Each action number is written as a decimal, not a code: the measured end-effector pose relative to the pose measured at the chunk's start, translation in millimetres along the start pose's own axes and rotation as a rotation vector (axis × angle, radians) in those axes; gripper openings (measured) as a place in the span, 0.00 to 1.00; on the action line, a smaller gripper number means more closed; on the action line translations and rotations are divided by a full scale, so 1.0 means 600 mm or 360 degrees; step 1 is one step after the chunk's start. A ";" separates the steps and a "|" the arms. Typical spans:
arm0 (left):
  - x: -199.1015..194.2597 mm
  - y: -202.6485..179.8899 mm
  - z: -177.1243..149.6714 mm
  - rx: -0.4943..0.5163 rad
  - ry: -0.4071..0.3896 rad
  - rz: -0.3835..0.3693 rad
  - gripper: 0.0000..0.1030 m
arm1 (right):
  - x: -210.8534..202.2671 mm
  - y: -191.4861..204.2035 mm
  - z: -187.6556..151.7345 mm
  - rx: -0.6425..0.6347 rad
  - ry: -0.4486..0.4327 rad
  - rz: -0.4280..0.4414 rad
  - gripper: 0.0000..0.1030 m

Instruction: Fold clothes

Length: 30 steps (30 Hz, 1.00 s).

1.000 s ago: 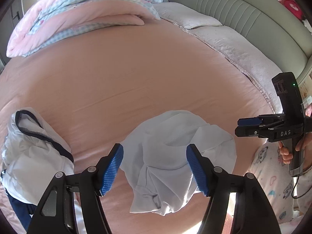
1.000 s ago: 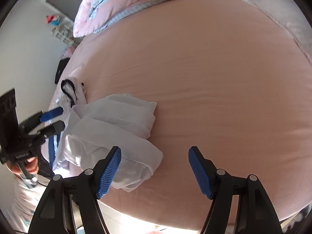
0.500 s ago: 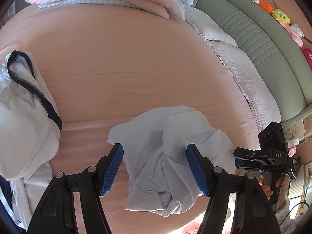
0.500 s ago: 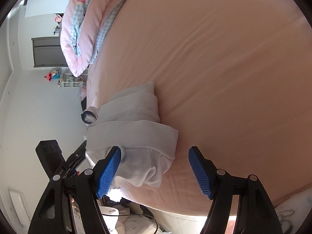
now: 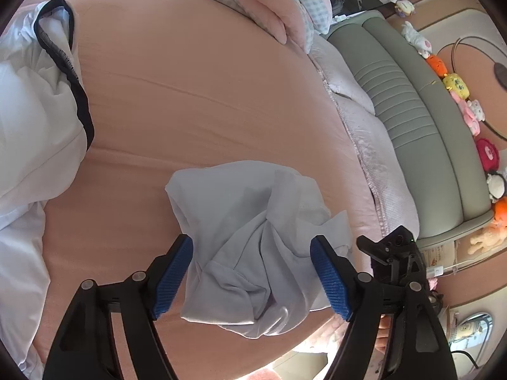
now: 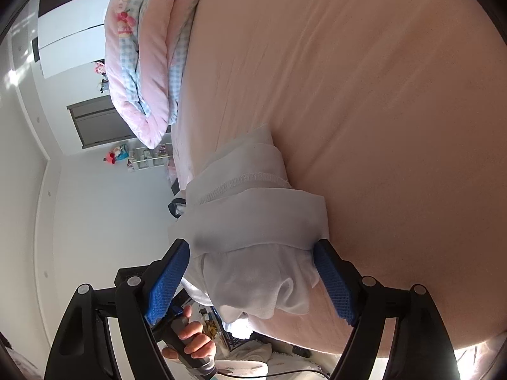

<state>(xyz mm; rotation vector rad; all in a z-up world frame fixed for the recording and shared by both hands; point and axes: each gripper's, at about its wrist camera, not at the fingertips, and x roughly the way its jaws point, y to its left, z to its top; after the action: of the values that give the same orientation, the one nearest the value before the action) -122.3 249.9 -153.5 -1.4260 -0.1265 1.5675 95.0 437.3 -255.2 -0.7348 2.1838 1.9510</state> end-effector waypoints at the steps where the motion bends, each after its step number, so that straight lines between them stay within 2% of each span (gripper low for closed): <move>1: -0.004 0.003 -0.002 -0.0016 -0.0011 -0.0044 0.83 | 0.006 0.001 0.001 0.0000 -0.0002 0.0020 0.78; 4: 0.003 0.016 -0.008 -0.0070 0.0007 -0.0119 0.85 | 0.022 0.004 0.003 -0.0025 0.0015 0.0028 0.79; 6: 0.015 0.020 -0.010 -0.0089 0.0022 -0.0109 0.85 | 0.031 0.010 0.006 -0.0061 0.0019 0.0013 0.81; 10: 0.031 0.016 -0.018 -0.0109 0.0022 -0.0152 0.85 | 0.042 0.022 0.008 -0.0122 0.0008 0.0025 0.93; 12: 0.032 0.009 -0.023 -0.0085 0.0006 -0.0161 0.88 | 0.045 0.028 0.007 -0.0156 -0.0008 0.0008 0.95; 16: 0.039 0.004 -0.029 -0.0087 0.0004 -0.0192 1.00 | 0.055 0.036 0.008 -0.0175 -0.0042 -0.0022 0.96; 21: 0.059 0.008 -0.029 -0.0182 0.0007 -0.0225 1.00 | 0.070 0.041 0.014 -0.0168 -0.0068 -0.0021 0.99; 25: 0.074 0.024 -0.033 -0.0242 0.0001 -0.0185 1.00 | 0.082 0.046 0.011 -0.0272 -0.0048 -0.0057 0.99; 27: 0.081 0.037 -0.037 -0.0288 0.0004 -0.0153 1.00 | 0.081 0.039 0.012 -0.0276 -0.0050 -0.0018 0.98; 30: 0.087 0.058 -0.044 -0.0378 -0.0015 -0.0178 0.98 | 0.078 0.031 0.019 -0.0245 -0.0028 0.0066 0.98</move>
<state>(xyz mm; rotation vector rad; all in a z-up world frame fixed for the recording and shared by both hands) -112.2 254.4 -220.9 -1.5661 -0.4031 1.5047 43.7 436.7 -258.8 -0.6952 2.0726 2.1564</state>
